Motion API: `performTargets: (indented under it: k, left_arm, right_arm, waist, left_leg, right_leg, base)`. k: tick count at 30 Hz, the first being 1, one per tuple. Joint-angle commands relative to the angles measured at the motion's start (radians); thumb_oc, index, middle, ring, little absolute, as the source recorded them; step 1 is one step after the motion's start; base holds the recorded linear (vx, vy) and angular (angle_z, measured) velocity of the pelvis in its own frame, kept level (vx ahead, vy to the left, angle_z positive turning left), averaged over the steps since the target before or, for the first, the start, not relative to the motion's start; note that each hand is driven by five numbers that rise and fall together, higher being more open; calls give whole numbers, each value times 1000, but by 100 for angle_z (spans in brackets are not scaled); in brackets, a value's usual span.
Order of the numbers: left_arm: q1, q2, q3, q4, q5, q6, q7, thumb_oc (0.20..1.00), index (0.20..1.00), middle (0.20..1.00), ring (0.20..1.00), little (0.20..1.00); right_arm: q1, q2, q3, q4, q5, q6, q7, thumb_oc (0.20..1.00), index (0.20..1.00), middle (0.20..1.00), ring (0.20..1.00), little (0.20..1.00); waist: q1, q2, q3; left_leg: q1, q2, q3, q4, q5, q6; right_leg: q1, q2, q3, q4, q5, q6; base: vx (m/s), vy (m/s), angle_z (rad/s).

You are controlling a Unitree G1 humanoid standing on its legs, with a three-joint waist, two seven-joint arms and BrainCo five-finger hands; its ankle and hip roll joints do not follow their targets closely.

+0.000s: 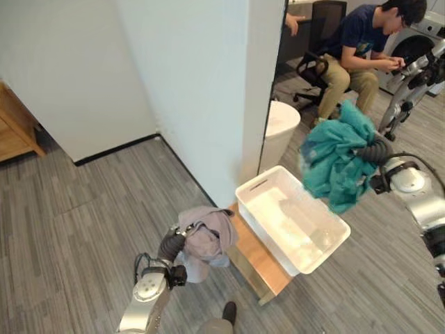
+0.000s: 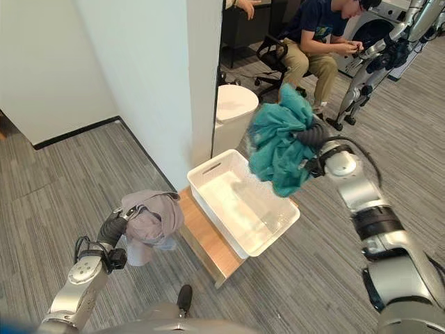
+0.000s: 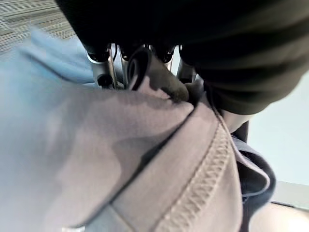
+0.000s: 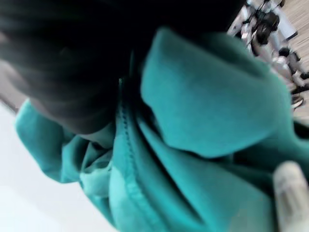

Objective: Pick up bed clothes into laundry basket.

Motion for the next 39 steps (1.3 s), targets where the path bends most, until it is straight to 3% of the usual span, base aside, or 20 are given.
performTargets:
  k: [1,4,13,14,15,18,22,26,28,31,39]
  left_arm:
    - [-65,57,15,-73,-50,-65,10,200,200,200,200,200]
    - [-76,63,16,-72,-56,-66,21,200,200,200,200,200]
    - [-141,72,-8,-46,-95,-83,50,200,200,200,200,200]
    - [-154,72,-14,-45,-98,-82,55,200,200,200,200,200]
    - [-162,73,-15,-40,-102,-83,55,200,200,200,200,200]
    - [-184,71,-14,-30,-105,-89,66,200,200,200,200,200]
    - [-183,85,30,-21,-98,-90,80,200,200,200,200,200]
    - [-320,214,71,-97,-53,-104,96,200,200,200,200,200]
    - [-321,216,68,-95,-53,-105,96,200,200,200,200,200]
    - [-523,295,28,-82,-77,-118,109,200,200,200,200,200]
    - [-673,287,-103,11,-107,-76,42,200,200,200,200,200]
  right_arm:
    - [-150,42,32,97,-53,-17,-35,200,200,200,200,200]
    - [-179,76,51,143,-54,-8,-41,200,200,200,200,200]
    - [-322,230,129,600,-150,25,-63,200,200,200,200,200]
    - [-335,247,121,670,-166,37,-84,868,868,868,868,868]
    - [-345,251,125,700,-158,35,-59,1000,1000,1000,1000,1000]
    - [-367,260,107,726,-137,39,-74,1000,1000,1000,1000,1000]
    - [-330,249,136,594,-171,34,-63,1000,1000,1000,1000,1000]
    - [-180,218,97,327,-84,28,-45,1000,1000,1000,1000,1000]
    - [-175,217,93,321,-85,31,-45,1000,1000,1000,1000,1000]
    - [49,187,-22,55,9,16,-26,1000,1000,1000,1000,1000]
    - [380,187,-221,-252,13,-7,-11,1000,1000,1000,1000,1000]
  waist:
    - [30,-30,45]
    - [37,-29,63]
    - [78,2,145]
    - [82,7,149]
    - [86,9,151]
    - [87,12,150]
    - [69,4,139]
    - [20,9,101]
    - [23,8,102]
    - [-49,22,57]
    - [-162,46,3]
  left_leg:
    - [52,54,26,3,-56,-69]
    - [33,53,23,3,-49,-69]
    - [-65,43,-8,3,-17,-71]
    - [-70,41,-10,3,-15,-71]
    - [-76,41,-11,3,-12,-72]
    - [-81,42,-13,3,-13,-72]
    - [-61,46,0,3,-24,-73]
    - [-8,52,20,3,-44,-75]
    - [-6,52,20,3,-45,-76]
    - [38,56,44,3,-64,-80]
    - [91,64,90,3,-86,-83]
  right_leg:
    - [-75,-115,14,-132,264,79]
    - [-91,-114,13,-133,269,78]
    - [-174,-107,-3,-145,298,74]
    - [-178,-106,-2,-147,302,74]
    - [-182,-105,-3,-149,303,74]
    - [-190,-103,2,-154,306,75]
    - [-179,-102,16,-153,300,77]
    - [-143,-103,33,-152,290,79]
    - [-142,-103,33,-152,289,79]
    - [-112,-107,44,-155,275,85]
    - [-85,-104,78,-159,263,91]
  base:
    - [-99,13,-5]
    - [-80,0,2]
    - [-66,15,8]
    - [-39,22,7]
    - [-27,14,6]
    - [1,15,6]
    - [24,18,-2]
    - [63,26,-8]
    - [22,9,-17]
    - [63,27,-9]
    - [59,14,-24]
